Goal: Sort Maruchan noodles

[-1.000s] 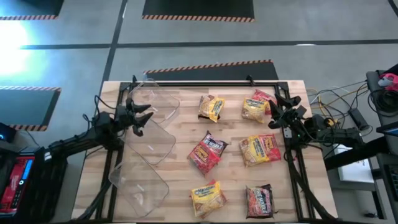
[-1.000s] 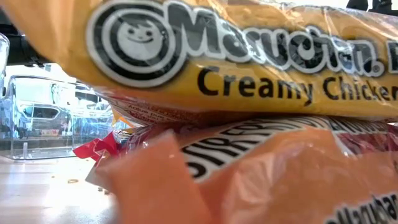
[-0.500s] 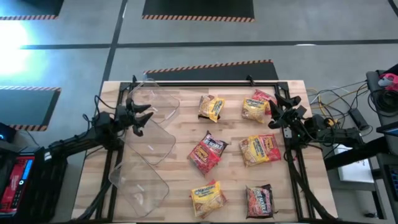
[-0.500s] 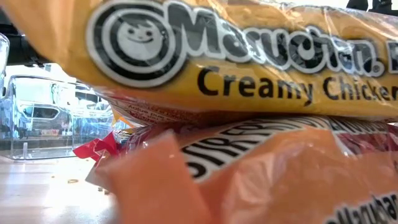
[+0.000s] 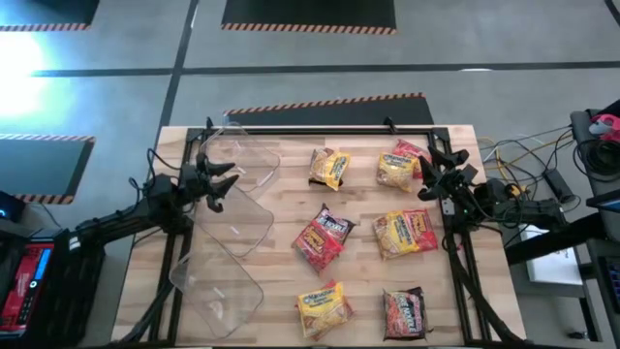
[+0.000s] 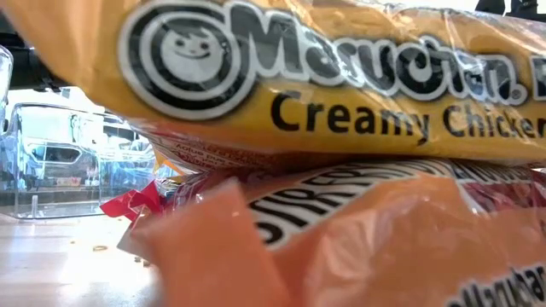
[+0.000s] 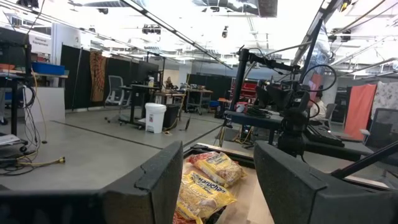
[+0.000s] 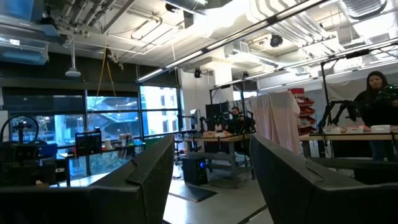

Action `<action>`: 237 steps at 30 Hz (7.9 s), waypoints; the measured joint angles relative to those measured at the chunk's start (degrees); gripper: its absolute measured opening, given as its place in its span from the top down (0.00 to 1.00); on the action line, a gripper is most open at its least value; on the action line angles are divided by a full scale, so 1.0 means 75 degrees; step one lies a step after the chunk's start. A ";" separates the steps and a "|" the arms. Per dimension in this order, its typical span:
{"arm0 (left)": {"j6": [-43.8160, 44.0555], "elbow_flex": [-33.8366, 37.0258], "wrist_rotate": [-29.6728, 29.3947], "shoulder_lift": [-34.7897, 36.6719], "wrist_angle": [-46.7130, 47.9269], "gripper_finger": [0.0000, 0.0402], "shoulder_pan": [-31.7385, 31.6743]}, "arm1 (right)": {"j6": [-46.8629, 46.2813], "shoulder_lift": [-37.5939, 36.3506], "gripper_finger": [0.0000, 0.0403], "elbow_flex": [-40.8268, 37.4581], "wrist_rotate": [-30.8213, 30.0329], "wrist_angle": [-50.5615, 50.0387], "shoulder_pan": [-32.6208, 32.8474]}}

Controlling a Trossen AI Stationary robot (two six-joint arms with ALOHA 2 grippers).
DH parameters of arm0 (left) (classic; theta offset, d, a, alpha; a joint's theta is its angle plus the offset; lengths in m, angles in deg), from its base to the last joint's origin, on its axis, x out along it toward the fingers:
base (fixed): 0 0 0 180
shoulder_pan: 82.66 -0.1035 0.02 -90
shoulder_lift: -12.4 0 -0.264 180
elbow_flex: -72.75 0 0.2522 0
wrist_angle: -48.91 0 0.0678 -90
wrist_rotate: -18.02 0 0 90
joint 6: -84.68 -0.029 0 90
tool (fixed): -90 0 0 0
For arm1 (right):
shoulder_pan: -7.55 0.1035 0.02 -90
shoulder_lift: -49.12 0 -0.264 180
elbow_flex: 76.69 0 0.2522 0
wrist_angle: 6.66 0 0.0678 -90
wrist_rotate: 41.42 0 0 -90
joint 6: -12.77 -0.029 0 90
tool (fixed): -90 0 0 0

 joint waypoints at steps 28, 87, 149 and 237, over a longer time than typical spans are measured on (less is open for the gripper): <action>0.0000 0.0000 0.0002 -0.0001 0.0001 0.55 -0.0003 | 0.0000 -0.0001 0.50 0.0000 -0.0002 0.0000 0.0000; 0.1198 -0.0003 -0.0810 0.0000 -0.0707 0.55 0.0000 | 0.0000 0.0000 0.50 0.0000 -0.0003 0.0000 -0.0002; 0.0388 -0.3627 -0.1983 -0.4425 0.0874 0.55 -0.0003 | 0.0000 0.0000 0.50 0.0000 -0.0003 0.0000 -0.0002; 0.0336 -0.6167 -0.0734 -1.0474 0.0347 0.55 0.0699 | -0.3804 0.3722 0.50 0.3558 -0.1528 -0.4432 -0.0273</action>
